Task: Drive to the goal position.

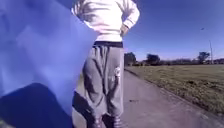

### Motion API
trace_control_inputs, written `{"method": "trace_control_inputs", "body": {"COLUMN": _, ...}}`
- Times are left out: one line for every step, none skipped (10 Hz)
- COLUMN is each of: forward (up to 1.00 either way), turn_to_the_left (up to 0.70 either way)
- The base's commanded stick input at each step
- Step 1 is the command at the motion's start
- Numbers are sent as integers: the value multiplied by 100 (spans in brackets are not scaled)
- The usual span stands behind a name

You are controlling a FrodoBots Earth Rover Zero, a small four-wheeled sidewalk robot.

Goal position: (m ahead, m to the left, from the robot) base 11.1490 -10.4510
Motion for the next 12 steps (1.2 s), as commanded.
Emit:
{"method": "trace_control_inputs", "body": {"forward": 19, "turn_to_the_left": 0}}
{"method": "trace_control_inputs", "body": {"forward": 7, "turn_to_the_left": 0}}
{"method": "trace_control_inputs", "body": {"forward": 2, "turn_to_the_left": 0}}
{"method": "trace_control_inputs", "body": {"forward": 19, "turn_to_the_left": 0}}
{"method": "trace_control_inputs", "body": {"forward": 0, "turn_to_the_left": 0}}
{"method": "trace_control_inputs", "body": {"forward": 0, "turn_to_the_left": 0}}
{"method": "trace_control_inputs", "body": {"forward": 0, "turn_to_the_left": 0}}
{"method": "trace_control_inputs", "body": {"forward": 0, "turn_to_the_left": 0}}
{"method": "trace_control_inputs", "body": {"forward": 0, "turn_to_the_left": 0}}
{"method": "trace_control_inputs", "body": {"forward": 0, "turn_to_the_left": 0}}
{"method": "trace_control_inputs", "body": {"forward": 0, "turn_to_the_left": 0}}
{"method": "trace_control_inputs", "body": {"forward": 0, "turn_to_the_left": 0}}
